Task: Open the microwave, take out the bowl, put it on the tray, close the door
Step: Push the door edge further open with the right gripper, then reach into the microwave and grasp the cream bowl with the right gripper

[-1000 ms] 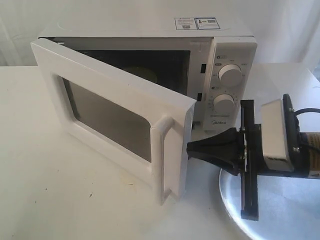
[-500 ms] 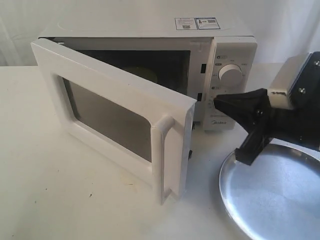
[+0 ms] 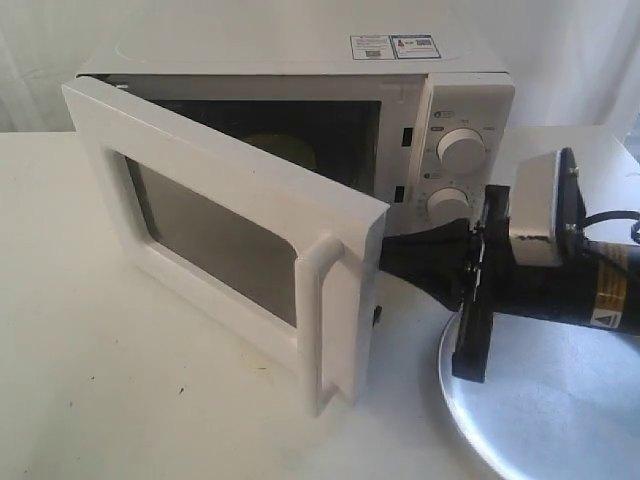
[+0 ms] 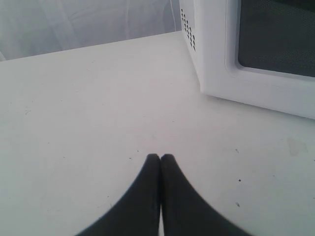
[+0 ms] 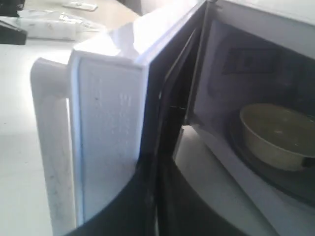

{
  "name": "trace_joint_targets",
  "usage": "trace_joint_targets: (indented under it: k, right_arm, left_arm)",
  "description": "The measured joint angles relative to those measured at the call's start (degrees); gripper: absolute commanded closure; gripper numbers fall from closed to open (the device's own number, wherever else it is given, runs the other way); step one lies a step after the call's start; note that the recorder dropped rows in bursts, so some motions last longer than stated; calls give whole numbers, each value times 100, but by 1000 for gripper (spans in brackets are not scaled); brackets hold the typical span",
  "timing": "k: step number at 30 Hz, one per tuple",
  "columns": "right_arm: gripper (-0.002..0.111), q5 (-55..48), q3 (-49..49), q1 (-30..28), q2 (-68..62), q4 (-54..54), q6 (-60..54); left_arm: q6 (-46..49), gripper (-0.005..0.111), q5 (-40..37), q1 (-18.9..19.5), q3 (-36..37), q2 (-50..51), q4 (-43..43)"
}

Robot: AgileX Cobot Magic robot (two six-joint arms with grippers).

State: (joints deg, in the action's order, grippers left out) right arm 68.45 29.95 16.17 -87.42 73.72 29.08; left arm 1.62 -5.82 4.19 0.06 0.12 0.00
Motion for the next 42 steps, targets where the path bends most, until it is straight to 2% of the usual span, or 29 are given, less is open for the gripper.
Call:
trace_joint_targets:
  k: [6, 9, 10, 11, 13, 22, 28, 30, 34, 37, 38, 40, 42]
  right_arm:
    - [108, -8, 24, 103, 0, 129, -17]
    - [108, -1372, 24, 103, 102, -1360, 208]
    - [108, -2128, -1, 103, 151, -1814, 467]
    - [108, -2929, -109, 103, 152, -2167, 636]
    - [108, -3466, -236, 103, 240, -2411, 730]
    - [108, -2322, -248, 186, 340, -2310, 358]
    - [108, -2511, -248, 213, 340, -3155, -374]
    - [108, -2103, -235, 258, 274, -3293, -700]
    - [108, -2077, 793, 811, -730, -3274, -1262]
    - [108, -1671, 1167, 1073, -1449, -2530, -927]
    - [108, -1054, 1186, 1192, -1651, -1972, -862]
    - [108, -328, 1228, 1313, -1745, -1150, -805]
    - [108, -115, 1269, 1349, -1734, -894, -780]
  left_arm:
    - [0, 107, 0, 0, 0, 0, 0]
    - [0, 107, 0, 0, 0, 0, 0]
    - [0, 107, 0, 0, 0, 0, 0]
    - [0, 107, 0, 0, 0, 0, 0]
    - [0, 107, 0, 0, 0, 0, 0]
    - [0, 107, 0, 0, 0, 0, 0]
    - [0, 107, 0, 0, 0, 0, 0]
    - [0, 107, 0, 0, 0, 0, 0]
    - [0, 107, 0, 0, 0, 0, 0]
    - [0, 107, 0, 0, 0, 0, 0]
    - [0, 107, 0, 0, 0, 0, 0]
    - [0, 107, 0, 0, 0, 0, 0]
    - [0, 107, 0, 0, 0, 0, 0]
